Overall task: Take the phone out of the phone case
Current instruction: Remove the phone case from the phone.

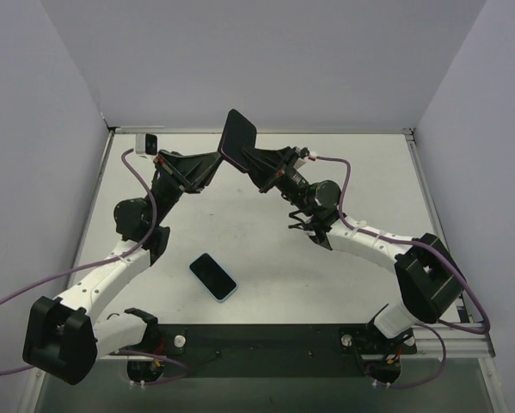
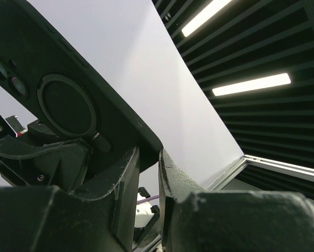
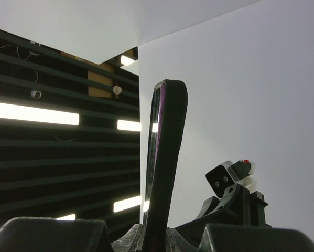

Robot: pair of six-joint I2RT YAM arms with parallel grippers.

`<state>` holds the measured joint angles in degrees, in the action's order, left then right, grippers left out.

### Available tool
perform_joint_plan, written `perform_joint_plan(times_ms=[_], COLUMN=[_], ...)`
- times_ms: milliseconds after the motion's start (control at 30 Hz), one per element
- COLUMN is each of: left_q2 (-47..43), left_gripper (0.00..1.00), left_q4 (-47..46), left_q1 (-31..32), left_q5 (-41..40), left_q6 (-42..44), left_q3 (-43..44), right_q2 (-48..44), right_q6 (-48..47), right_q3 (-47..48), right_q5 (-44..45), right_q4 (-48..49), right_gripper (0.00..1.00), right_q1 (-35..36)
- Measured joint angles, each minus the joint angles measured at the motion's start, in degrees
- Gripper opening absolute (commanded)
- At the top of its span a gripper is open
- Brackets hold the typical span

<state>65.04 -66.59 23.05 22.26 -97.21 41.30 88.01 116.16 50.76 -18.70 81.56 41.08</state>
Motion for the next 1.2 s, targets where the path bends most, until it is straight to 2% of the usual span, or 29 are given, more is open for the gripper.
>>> perform_joint_plan(times_ms=[167, 333, 367, 467, 500, 600, 633, 700, 900, 1033, 1200], left_q2=[-0.55, -2.08, -2.27, -3.21, -4.07, -7.32, -8.11, -9.20, -12.46, -14.95, -13.51], left_gripper=[0.00, 0.00, 0.14, 0.41, 0.54, 0.77, 0.82, 0.87, 0.88, 0.89, 0.91], left_q4=[-0.02, 0.04, 0.02, -1.42, -2.45, -5.38, -6.08, -7.04, -6.75, 1.55, 8.15], left_q1=[0.24, 0.76, 0.81, 0.79, 0.79, 0.31, 0.00, -0.52, -1.90, -1.92, -1.55], left_q5=[-0.04, 1.81, 2.56, 3.54, 3.61, 4.50, 4.96, 6.14, 10.91, 14.03, 16.85], left_q6=[-0.46, -1.44, -1.68, -3.28, -3.80, -4.85, -5.01, -5.16, -2.10, 4.20, 9.51], left_q3=[-0.15, -1.33, -1.55, -2.49, -2.99, -5.42, -6.12, -7.52, -13.46, -15.30, -16.13], right_q2=[-0.52, -2.75, -3.54, -5.29, -5.31, -5.29, -5.29, -5.29, -7.23, -11.26, -16.59], right_q6=[-0.35, -1.99, -2.27, -4.48, -5.14, -6.67, -6.99, -7.80, -10.36, -13.25, -17.40], right_q3=[0.02, -1.16, -1.81, -3.43, -3.80, -5.20, -5.38, -5.38, -5.38, -6.80, -11.08], right_q5=[-1.18, -6.80, -8.35, -13.68, -14.75, -18.69, -19.76, -21.90, -29.18, -34.25, -41.64], right_q4=[0.02, -0.48, -0.66, -2.78, -3.72, -7.96, -9.20, -10.56, -11.28, -11.13, -10.56], right_gripper=[0.00, 0.00, 0.00, 0.00, 0.00, 0.00, 0.00, 0.00, 0.00, 0.00, 0.00], right_q1=[-0.28, -3.06, -3.98, -8.13, -9.31, -13.22, -14.43, -16.24, -19.15, -19.85, -20.00])
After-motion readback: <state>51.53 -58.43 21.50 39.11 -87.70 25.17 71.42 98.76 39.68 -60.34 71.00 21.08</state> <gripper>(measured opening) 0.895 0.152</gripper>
